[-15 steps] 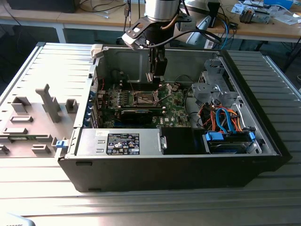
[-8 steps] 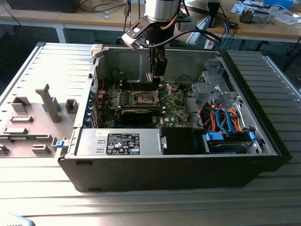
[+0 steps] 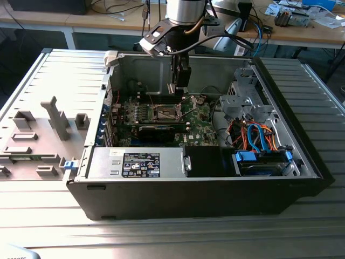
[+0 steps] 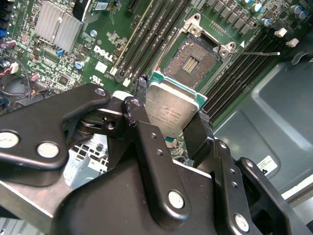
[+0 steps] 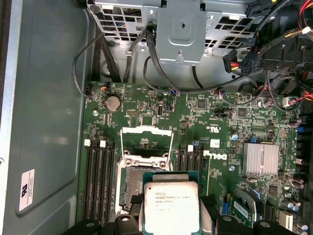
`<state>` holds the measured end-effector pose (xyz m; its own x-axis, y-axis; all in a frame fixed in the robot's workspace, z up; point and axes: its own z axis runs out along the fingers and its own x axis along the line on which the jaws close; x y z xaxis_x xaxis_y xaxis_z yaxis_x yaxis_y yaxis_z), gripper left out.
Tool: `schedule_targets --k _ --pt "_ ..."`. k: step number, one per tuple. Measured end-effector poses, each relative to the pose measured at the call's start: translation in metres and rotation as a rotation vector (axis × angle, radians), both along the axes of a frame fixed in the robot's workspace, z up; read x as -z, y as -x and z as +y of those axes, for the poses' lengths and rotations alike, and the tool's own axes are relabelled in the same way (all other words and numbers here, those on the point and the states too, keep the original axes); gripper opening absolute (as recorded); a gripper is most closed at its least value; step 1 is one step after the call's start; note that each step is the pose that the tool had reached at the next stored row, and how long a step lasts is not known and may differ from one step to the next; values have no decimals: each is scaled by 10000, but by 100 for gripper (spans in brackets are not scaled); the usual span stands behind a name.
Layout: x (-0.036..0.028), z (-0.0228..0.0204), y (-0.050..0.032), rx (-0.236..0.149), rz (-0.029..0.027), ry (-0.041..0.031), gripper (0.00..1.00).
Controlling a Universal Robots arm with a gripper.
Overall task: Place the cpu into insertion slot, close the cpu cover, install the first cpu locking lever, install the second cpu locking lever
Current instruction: 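Place the cpu into insertion slot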
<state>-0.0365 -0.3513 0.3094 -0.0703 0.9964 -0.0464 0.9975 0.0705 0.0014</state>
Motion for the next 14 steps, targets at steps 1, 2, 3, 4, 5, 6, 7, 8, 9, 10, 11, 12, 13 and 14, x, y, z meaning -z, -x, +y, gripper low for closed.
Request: schedule_targets --k 1,2,3,4,5,6,7,8,9,10,11,12,13,14 --pt "0 0 0 11 1 0 54" --pt "1 0 0 19 0 0 54" --pt "1 0 0 30 0 0 54" --pt "1 0 0 40 0 0 54" --pt "2 0 0 47 1 -1 54" --pt "2 0 0 55 0 0 54" --pt "2 0 0 62 0 0 54" --pt "3 0 0 72 0 0 54" --pt "3 0 0 79 0 0 54" --pt "3 0 0 91 0 0 54" --pt "3 0 0 100 1 0 54" --pt "4 0 0 107 0 -1 54" --pt "4 0 0 117 0 0 54" --pt "4 0 0 124 1 0 54"
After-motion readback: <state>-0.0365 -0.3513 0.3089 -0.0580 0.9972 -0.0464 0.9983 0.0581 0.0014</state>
